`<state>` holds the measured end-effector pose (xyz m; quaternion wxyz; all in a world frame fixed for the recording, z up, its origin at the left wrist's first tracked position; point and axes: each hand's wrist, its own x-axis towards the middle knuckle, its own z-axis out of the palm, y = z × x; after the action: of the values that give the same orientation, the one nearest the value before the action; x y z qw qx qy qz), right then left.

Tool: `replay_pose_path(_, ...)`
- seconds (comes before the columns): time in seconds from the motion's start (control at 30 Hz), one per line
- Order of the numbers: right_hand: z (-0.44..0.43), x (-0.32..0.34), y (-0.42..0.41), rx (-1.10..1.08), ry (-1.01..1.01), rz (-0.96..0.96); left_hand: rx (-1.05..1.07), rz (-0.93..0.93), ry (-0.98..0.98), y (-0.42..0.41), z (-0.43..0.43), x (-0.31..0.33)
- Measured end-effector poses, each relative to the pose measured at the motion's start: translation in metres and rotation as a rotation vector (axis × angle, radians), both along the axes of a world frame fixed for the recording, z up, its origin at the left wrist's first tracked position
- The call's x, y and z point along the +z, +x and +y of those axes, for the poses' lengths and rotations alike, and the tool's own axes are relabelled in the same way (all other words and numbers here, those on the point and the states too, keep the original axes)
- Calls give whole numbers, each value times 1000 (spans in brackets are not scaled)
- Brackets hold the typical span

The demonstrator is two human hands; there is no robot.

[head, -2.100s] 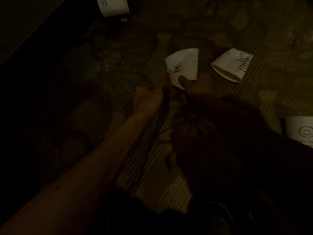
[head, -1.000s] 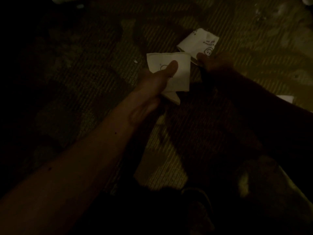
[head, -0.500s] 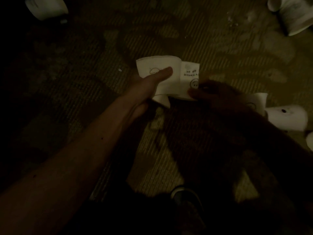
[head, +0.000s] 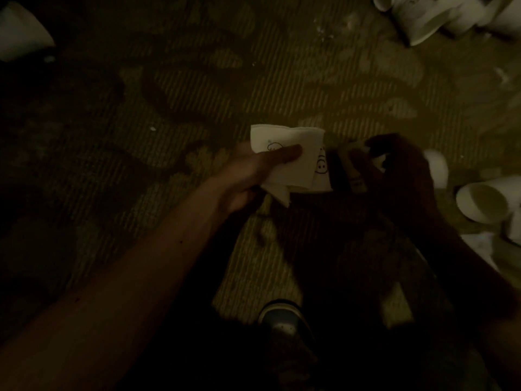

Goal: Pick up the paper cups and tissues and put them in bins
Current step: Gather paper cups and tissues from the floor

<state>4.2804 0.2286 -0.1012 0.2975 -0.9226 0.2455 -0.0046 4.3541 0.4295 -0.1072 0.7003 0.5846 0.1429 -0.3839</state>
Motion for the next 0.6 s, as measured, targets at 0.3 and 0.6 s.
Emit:
replay_pose_path(0.3,-23,-30,9,84,-300,186,23,-9,85,-3,-11,-10)
replay_pose_path(0.6,8,-8,33,34,380,41,-68,-134,357,20,42,10)
